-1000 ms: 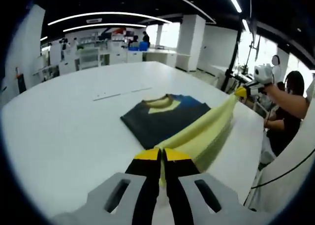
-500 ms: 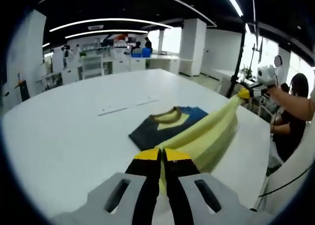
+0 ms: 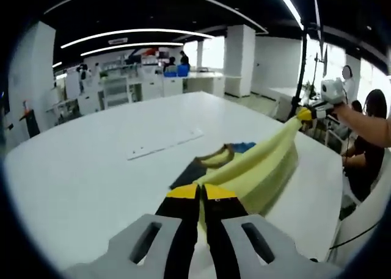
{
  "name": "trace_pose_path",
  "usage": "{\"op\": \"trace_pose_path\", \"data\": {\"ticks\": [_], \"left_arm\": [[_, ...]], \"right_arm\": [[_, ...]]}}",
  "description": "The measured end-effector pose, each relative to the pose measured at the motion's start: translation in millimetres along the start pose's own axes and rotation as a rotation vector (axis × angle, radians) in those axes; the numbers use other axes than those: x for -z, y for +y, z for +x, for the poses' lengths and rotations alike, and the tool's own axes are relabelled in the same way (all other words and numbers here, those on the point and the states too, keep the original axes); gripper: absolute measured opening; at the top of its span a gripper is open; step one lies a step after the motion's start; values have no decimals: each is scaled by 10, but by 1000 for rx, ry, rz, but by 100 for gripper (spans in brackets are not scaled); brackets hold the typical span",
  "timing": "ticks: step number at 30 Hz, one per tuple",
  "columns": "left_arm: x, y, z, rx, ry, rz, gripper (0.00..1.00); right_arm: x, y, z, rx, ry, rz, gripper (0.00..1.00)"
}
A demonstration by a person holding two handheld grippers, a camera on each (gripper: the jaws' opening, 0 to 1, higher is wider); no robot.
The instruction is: Fold the garment on the visible template until the final outline fits inside the template.
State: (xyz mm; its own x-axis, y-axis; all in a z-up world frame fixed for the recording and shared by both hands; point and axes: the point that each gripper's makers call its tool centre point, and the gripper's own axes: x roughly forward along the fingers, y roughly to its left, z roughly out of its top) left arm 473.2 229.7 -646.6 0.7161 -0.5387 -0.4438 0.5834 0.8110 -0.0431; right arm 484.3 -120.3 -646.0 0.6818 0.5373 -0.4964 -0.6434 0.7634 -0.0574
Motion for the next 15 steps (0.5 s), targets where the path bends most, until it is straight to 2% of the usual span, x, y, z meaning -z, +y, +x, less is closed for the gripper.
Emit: {"op": "trace_pose_path", "data": {"ticks": [15], "left_arm": [[-248, 191, 157, -8, -12, 25, 0]], "right_arm": [[-300, -184, 166, 19, -13, -25, 0]]}}
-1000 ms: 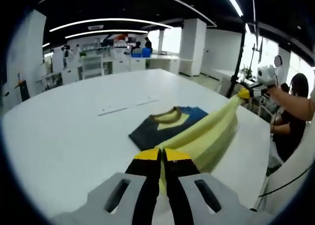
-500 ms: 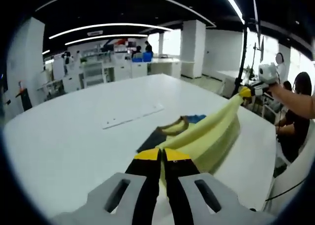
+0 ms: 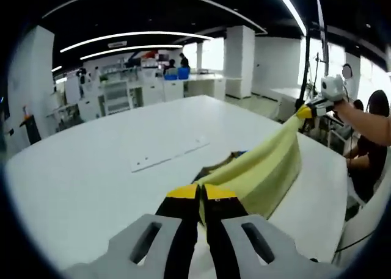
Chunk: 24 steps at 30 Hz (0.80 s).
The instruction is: Fold the garment on the visible template until the final outline fits inside the template.
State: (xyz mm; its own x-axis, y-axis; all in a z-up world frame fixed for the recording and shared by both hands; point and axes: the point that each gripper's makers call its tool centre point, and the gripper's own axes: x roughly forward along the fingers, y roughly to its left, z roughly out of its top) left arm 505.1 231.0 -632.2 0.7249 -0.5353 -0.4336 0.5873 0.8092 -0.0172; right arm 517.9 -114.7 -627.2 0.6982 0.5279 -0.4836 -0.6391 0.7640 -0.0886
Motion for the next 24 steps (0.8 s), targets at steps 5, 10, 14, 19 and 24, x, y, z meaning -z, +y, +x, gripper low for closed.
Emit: {"op": "trace_pose_path", "data": {"ticks": [5, 10, 14, 19, 24], "left_arm": [[-41, 102, 107, -3, 0, 3, 0], [28, 157, 247, 0, 17, -7, 0], [85, 204, 344, 1, 29, -18, 0], [168, 276, 490, 2, 56, -22, 0], [235, 313, 637, 8, 85, -15, 0]], "right_arm": [[-42, -75, 90, 6, 2, -3, 0], [56, -139, 244, 11, 31, 4, 0], [134, -184, 351, 14, 53, 15, 0], [218, -234, 487, 14, 79, 25, 0], [315, -288, 606, 16, 105, 32, 0]]}}
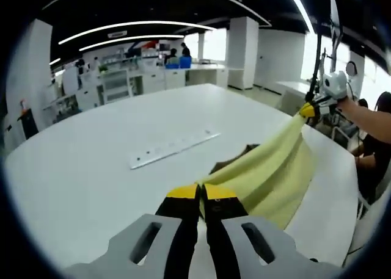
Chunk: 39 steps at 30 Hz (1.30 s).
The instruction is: Fold the garment on the visible template until the final outline fits inside the template.
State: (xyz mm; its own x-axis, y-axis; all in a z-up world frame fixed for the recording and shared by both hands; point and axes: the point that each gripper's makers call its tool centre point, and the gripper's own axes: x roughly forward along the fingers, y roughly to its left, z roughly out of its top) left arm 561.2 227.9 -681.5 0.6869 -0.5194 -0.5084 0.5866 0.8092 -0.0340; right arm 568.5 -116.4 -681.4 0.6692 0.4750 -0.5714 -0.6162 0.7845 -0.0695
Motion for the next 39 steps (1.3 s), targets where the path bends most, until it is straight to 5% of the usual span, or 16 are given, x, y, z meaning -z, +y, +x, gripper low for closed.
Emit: {"op": "trace_pose_path", "data": {"ticks": [20, 39], "left_arm": [[297, 201, 486, -15, 85, -59, 0], [614, 327, 586, -41, 159, -109, 0]], "right_arm": [[342, -165, 553, 1, 88, 46, 0], [425, -157, 805, -6, 146, 33, 0]]}}
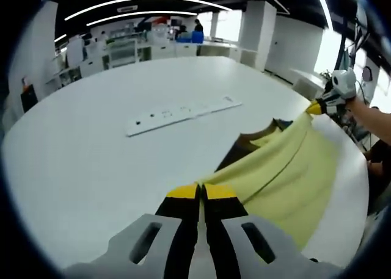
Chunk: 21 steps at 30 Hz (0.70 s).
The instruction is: Fold the garment on the visible template until the final outline fits inside the template.
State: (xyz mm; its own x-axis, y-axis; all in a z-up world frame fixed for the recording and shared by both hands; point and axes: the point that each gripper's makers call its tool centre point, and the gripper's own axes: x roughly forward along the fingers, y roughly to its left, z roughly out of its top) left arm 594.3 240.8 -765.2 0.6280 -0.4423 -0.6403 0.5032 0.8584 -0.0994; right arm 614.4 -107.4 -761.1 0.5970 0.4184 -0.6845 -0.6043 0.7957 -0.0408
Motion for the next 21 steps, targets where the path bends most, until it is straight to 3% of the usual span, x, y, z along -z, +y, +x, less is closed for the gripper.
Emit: {"op": "trace_pose_path", "data": {"ticks": [12, 16, 18, 21], "left_arm": [[139, 19, 88, -16, 43, -23, 0], [144, -2, 78, -12, 42, -69, 1], [131, 3, 46, -7, 29, -90, 4], [72, 33, -36, -6, -11, -113, 7]], "right_arm": [[130, -17, 161, 21, 74, -24, 0], [165, -35, 154, 44, 96, -68, 0], [129, -31, 126, 38, 70, -70, 1], [38, -87, 62, 61, 14, -93, 13]]}}
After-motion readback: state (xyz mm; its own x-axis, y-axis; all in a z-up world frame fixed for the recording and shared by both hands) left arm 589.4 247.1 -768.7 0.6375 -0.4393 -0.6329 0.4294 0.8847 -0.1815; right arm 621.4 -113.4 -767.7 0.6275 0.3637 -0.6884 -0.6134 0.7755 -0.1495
